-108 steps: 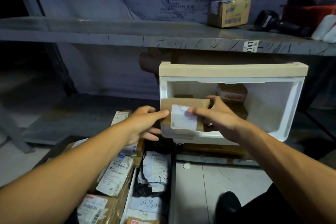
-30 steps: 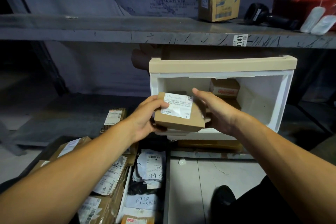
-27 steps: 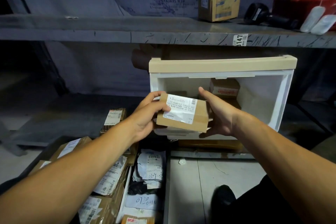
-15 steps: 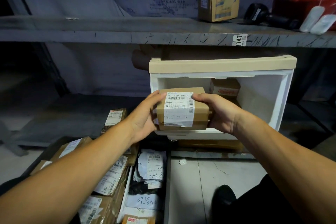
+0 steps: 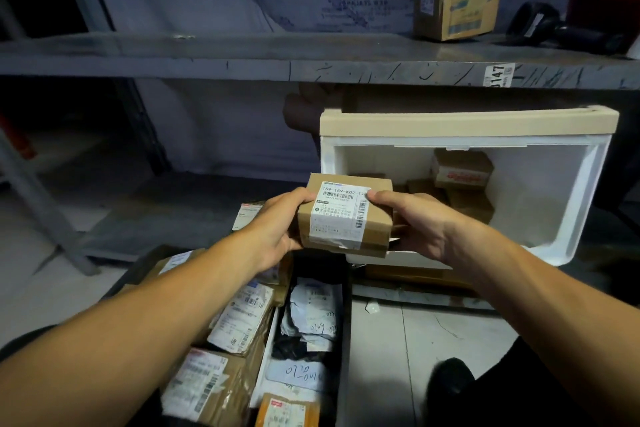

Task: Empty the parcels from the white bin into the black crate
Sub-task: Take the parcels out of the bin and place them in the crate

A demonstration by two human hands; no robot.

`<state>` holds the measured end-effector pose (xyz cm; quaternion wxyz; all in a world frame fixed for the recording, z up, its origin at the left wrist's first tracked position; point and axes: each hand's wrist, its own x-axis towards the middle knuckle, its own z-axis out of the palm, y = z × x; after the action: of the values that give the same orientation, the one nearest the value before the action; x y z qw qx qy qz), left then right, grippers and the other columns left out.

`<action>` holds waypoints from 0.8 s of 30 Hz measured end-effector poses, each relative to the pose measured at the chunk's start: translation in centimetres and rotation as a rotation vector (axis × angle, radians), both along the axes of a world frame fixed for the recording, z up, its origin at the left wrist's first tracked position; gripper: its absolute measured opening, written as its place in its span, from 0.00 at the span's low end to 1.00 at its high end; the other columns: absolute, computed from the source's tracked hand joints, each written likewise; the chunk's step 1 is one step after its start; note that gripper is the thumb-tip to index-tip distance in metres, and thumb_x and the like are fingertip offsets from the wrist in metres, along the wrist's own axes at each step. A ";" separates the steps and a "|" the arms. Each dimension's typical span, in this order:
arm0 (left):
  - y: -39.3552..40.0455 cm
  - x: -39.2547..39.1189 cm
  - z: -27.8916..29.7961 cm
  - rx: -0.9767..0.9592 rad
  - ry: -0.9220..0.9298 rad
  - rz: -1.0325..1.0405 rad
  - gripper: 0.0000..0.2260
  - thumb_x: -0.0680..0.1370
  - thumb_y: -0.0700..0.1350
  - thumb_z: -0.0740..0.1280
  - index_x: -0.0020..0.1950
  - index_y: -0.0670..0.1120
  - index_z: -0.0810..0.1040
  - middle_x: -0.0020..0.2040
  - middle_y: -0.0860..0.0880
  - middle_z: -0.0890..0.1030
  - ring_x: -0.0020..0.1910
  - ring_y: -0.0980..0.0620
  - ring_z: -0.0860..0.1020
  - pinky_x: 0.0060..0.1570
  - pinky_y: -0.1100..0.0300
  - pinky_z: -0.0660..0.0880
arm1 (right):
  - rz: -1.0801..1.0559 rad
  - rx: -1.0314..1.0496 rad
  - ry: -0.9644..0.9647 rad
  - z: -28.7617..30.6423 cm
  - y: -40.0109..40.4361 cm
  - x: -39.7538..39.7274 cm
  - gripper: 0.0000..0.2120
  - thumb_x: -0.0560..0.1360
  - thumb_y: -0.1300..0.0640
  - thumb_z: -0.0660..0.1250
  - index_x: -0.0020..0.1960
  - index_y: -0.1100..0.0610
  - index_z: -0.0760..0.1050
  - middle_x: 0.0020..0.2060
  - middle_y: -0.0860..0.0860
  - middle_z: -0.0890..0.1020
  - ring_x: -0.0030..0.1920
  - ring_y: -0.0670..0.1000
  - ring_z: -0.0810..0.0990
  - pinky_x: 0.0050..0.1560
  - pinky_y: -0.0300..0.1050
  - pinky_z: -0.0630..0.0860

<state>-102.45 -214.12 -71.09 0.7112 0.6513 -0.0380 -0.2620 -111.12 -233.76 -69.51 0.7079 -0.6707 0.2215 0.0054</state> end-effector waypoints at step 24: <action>20.1 7.3 -6.1 0.125 0.069 0.406 0.09 0.83 0.48 0.62 0.53 0.48 0.82 0.45 0.49 0.87 0.47 0.50 0.85 0.57 0.49 0.79 | 0.196 0.137 0.172 -7.8 20.5 13.8 0.13 0.79 0.53 0.68 0.60 0.59 0.79 0.42 0.55 0.84 0.40 0.56 0.83 0.40 0.50 0.82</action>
<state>-95.15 -194.06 -77.16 0.7083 0.6792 0.1347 -0.1371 -97.34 -213.24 -77.28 0.7264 -0.6364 0.2138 0.1471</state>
